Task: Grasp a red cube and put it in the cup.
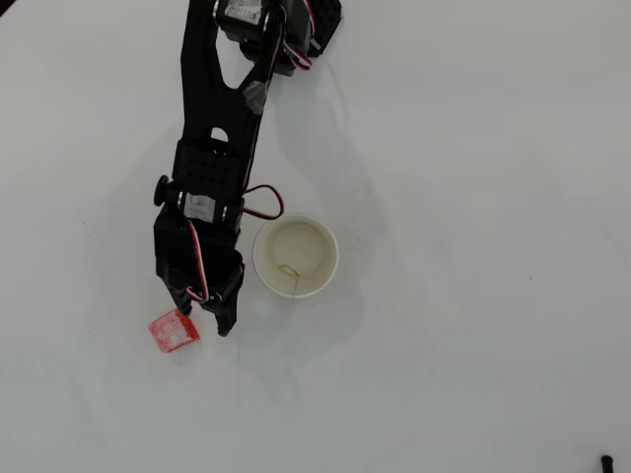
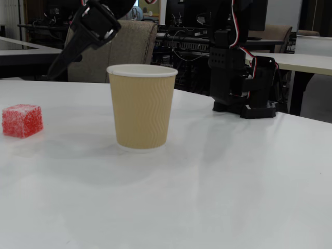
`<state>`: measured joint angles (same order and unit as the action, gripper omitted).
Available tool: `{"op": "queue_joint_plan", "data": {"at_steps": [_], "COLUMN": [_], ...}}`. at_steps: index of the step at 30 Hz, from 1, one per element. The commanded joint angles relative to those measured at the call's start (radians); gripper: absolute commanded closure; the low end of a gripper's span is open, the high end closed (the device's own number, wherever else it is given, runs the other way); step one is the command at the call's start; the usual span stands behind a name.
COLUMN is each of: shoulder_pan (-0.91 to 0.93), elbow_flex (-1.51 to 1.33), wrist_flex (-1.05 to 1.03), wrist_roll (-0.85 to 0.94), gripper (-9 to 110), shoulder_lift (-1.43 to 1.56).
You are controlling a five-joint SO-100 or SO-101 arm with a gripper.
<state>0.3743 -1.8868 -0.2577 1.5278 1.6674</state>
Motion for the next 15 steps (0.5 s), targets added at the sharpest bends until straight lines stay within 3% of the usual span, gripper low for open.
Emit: {"op": "queue_joint_plan", "data": {"at_steps": [1,15], "shoulder_pan": [0.008,0.02], "elbow_flex": [0.12,0.239], "wrist_flex": [-0.031,-0.023], "wrist_roll": [0.115,0.196], "gripper": [81,73], "shoulder_lift": [-0.006,-0.143]}}
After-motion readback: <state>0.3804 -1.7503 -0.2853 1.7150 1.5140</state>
